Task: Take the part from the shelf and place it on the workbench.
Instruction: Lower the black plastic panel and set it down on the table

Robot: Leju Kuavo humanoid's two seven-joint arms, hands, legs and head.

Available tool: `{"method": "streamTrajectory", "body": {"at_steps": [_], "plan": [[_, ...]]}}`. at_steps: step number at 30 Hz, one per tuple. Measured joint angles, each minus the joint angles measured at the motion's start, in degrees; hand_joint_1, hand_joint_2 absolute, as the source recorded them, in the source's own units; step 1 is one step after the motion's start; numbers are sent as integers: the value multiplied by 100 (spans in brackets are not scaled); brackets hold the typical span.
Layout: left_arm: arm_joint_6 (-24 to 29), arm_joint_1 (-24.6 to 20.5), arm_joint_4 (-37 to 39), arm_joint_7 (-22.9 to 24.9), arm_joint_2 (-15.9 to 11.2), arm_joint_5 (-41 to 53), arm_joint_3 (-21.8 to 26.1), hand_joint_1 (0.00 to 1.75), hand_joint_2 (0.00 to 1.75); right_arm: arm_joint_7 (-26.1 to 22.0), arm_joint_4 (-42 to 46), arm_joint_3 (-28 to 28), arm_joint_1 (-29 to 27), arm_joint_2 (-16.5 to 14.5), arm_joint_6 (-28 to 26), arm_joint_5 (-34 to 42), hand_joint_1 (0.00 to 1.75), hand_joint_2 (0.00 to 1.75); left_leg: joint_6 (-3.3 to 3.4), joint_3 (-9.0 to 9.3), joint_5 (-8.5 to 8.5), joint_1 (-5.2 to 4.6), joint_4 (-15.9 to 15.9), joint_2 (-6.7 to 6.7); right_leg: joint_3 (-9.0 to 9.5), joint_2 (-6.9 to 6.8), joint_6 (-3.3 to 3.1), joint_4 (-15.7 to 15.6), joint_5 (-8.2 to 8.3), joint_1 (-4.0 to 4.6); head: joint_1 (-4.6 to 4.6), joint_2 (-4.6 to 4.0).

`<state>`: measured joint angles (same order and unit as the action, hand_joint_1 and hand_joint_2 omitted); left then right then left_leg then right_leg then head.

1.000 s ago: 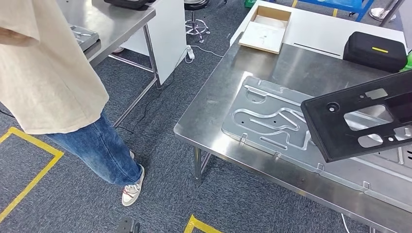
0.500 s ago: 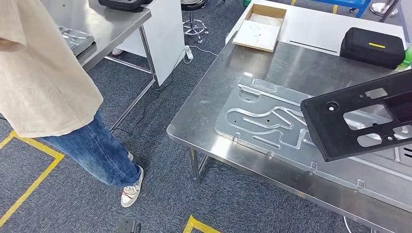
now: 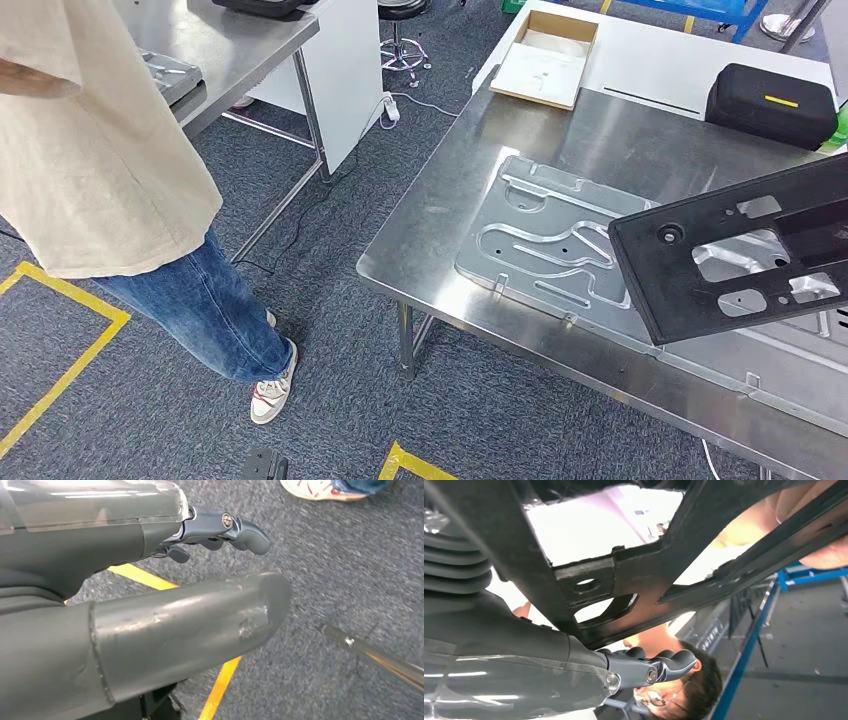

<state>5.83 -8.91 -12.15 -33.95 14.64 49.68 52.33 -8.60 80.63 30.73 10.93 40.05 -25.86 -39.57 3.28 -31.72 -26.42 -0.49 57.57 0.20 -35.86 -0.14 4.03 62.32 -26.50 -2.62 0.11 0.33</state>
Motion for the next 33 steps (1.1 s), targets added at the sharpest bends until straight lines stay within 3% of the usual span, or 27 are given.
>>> {"method": "streamTrajectory", "body": {"at_steps": [2,5,7,9,11,12,13,15,16,17,21,23,25,26,27,28,29,31,33], "plan": [[-1,-7,0,1,1,-1,-2,0,0,-35,66,19,-42,-57,-68,-11,0,0,-54,-22,-48,-20,65,-8,150,12,-60,-318,55,24,-2,0],[0,-7,0,2,-1,-4,-3,0,0,-56,149,48,-86,-115,-95,-22,0,0,-116,-34,-105,-25,110,-12,137,29,-183,-299,43,28,-4,0],[1,-10,0,1,-1,-7,-4,0,0,-67,195,52,-92,-123,-95,-35,0,87,-179,-163,-324,-11,424,-15,140,21,-262,-308,47,12,-6,0],[1,-3,0,1,1,-9,-5,0,0,-73,228,62,-94,-129,-95,-40,0,175,-216,-503,-709,5,1171,-17,134,12,-300,-309,44,24,-9,0],[1,16,0,5,-1,-9,-5,0,0,-77,239,73,-95,-147,-94,-41,0,175,-221,-791,-901,14,1779,-17,132,12,-305,-307,43,38,-9,0],[1,23,0,8,-1,-9,-5,0,0,-77,241,77,-95,-157,-94,-41,0,175,-208,-797,-832,15,1787,-17,137,14,-305,-306,43,46,-9,0],[1,26,0,10,-1,-9,-5,0,44,-77,241,79,-95,-164,-93,-41,0,175,-183,-688,-658,14,1551,-18,145,18,-305,-305,42,53,-9,0],[0,21,0,11,-2,-9,-8,0,131,-76,249,84,-95,-171,-93,-43,0,175,-100,-311,-259,-3,741,-24,157,23,-298,-302,40,72,-8,0],[-5,15,0,10,-3,-12,-11,0,175,-76,252,86,-93,-175,-93,-43,0,175,-69,-162,-143,-13,409,-25,155,25,-282,-299,41,87,-7,0],[-18,12,0,7,-3,-15,-14,0,175,-76,256,88,-92,-180,-92,-43,0,175,-49,-80,-97,-25,211,-26,149,26,-257,-300,45,94,-6,0],[-78,16,0,-4,-2,-25,-28,0,175,-77,265,92,-90,-184,-89,-43,0,175,22,-18,-26,-21,22,-20,138,20,-119,-287,23,65,-3,0],[-93,12,0,-5,2,-23,-31,0,175,-81,269,97,-71,-183,-89,-43,0,175,72,11,35,0,-58,-10,-33,17,-89,107,-246,64,4,0],[-111,14,0,-3,3,-20,-33,0,175,-85,268,98,-57,-196,-88,-43,0,175,89,0,43,-9,-62,-5,-365,18,-66,821,-597,73,5,0],[-120,18,0,-1,3,-21,-33,0,175,-86,267,98,-58,-205,-88,-43,0,175,90,-3,41,-14,-57,-5,-487,17,-56,1081,-670,73,5,0],[-131,23,0,2,3,-23,-33,0,175,-88,266,98,-57,-213,-88,-44,0,175,88,-3,37,-18,-49,-6,-515,17,-51,1139,-626,73,4,0],[-139,26,0,6,3,-25,-33,0,175,-90,267,98,-46,-217,-88,-46,0,175,83,0,30,-20,-39,-7,-426,16,-52,960,-472,73,5,0],[-148,27,0,9,4,-26,-33,0,175,-91,268,98,-26,-216,-89,-49,0,175,72,6,17,-21,-23,-8,-243,14,-58,595,-256,73,5,0],[-161,22,0,13,6,-26,-34,0,175,-93,269,97,21,-215,-89,-55,0,175,35,-4,-16,-32,21,-14,108,11,-101,-117,12,89,3,0],[-165,15,0,14,5,-27,-36,0,175,-94,269,93,48,-214,-88,-58,0,175,-7,-30,-32,-50,53,-20,200,15,-159,-350,34,122,1,0]]}}
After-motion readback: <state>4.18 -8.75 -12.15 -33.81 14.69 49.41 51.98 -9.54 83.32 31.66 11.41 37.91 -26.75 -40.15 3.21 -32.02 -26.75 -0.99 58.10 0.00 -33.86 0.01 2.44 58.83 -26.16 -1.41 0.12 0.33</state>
